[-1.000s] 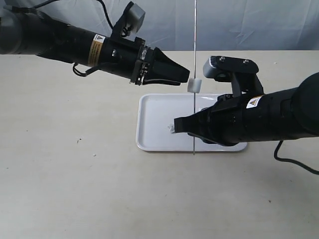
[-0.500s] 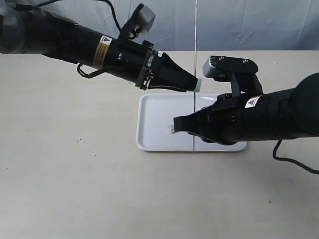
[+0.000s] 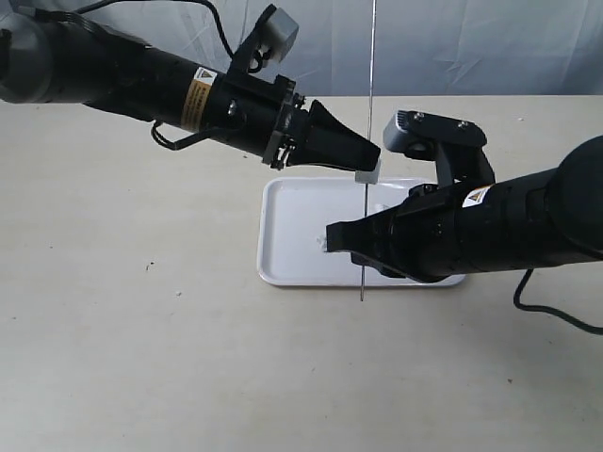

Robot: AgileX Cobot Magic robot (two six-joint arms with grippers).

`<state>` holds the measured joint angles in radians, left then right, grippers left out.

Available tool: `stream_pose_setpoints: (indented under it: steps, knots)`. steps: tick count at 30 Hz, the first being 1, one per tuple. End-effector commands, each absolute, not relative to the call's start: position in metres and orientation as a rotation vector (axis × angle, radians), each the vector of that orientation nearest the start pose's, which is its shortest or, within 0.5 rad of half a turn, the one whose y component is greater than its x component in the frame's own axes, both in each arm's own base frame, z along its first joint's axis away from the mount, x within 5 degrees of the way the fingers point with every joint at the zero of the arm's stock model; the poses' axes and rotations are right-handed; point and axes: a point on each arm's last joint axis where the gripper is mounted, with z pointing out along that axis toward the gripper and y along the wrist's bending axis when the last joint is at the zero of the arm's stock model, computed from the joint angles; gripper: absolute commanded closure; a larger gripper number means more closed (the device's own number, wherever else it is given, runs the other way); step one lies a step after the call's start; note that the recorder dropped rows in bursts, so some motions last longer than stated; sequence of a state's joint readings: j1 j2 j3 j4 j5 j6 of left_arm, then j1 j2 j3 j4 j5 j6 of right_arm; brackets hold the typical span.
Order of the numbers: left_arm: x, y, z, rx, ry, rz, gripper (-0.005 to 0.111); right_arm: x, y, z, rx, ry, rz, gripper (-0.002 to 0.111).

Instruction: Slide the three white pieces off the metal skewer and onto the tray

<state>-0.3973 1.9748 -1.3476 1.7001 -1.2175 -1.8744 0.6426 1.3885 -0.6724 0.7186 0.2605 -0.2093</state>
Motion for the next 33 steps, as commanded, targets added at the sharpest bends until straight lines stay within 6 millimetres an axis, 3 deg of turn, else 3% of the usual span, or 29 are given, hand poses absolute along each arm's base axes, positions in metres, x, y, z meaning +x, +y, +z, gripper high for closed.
stream_pose_setpoints:
  steps: [1,33]
  knots:
    - [0.3278,-0.2316,0.2334,1.053,2.001,-1.591,0.055,0.2022,0.1703,0.2125,-0.274,2.493,0.713,0.109]
    - [0.3275,-0.2347,0.2341,1.051,1.981,-1.584,0.056,0.1978,0.1696,0.2214,-0.268,2.474,0.758,0.109]
